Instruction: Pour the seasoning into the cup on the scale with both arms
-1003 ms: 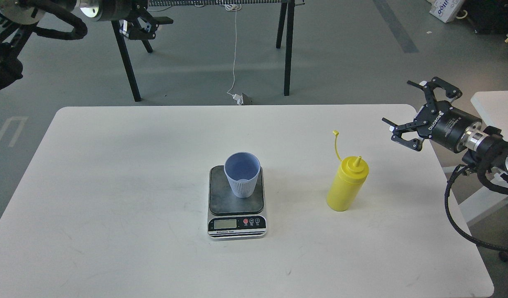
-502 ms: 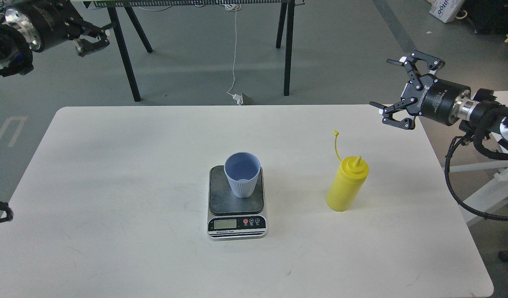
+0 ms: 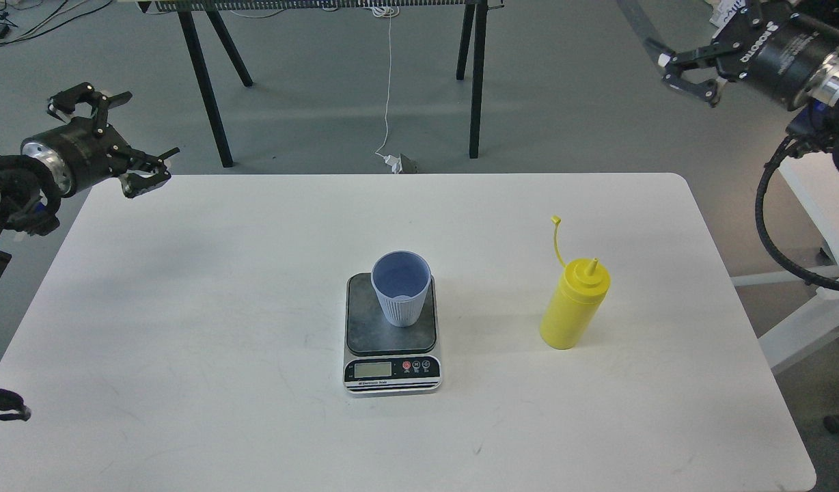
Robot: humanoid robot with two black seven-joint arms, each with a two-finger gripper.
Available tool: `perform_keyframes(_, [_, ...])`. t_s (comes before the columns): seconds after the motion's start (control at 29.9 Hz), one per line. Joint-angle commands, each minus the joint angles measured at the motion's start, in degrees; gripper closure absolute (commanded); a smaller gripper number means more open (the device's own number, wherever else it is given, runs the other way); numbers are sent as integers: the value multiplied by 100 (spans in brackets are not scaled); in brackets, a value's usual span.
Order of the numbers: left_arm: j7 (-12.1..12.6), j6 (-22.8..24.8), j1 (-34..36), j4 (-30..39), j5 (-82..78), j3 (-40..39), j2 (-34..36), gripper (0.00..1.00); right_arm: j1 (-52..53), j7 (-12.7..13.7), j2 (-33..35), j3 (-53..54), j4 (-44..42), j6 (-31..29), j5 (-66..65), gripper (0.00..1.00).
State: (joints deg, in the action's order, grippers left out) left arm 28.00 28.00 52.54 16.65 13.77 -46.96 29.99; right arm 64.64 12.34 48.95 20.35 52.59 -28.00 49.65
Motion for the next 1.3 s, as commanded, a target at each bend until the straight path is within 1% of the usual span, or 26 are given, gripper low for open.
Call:
perform_keyframes(0.0, [0,0,-86,-13,-15,11,-81,0,-573,-109,579,354,154,0,693,1])
perform_keyframes(0.07, [0,0,-86,-13,-23,11,-108,0,-1152,-302,896,644,408,0,1228,1])
perform_keyframes(0.13, [0,0,-95,-13,-32,28,-125,0,-1802,-565,1195,829,707,0,1773,1])
perform_keyframes(0.2, [0,0,-148,-13,-32,29,-134,0,-2436,-785,1354,847,936,0,2257,1])
perform_keyframes(0.3, [0,0,-174,-13,-32,46,-152,0,-3332,-830,1372,839,1392,0,2645,1])
perform_keyframes(0.43, [0,0,-209,-13,-41,55,-161,0,-4501,-839,1276,839,1894,0,2752,1])
perform_keyframes(0.57, [0,0,-306,-13,-41,46,-152,0,-5346,-742,854,830,2071,0,2516,1])
perform_keyframes(0.7, [0,0,-394,-13,-41,55,-152,0,-5681,-689,678,830,2132,0,2041,1])
perform_keyframes(0.94, [0,0,-508,-13,-41,55,-187,0,-5699,-663,28,856,2062,0,1215,1])
perform_keyframes(1.27, [0,0,-596,-4,-41,46,-152,0,-5542,-672,-807,874,1658,0,792,1])
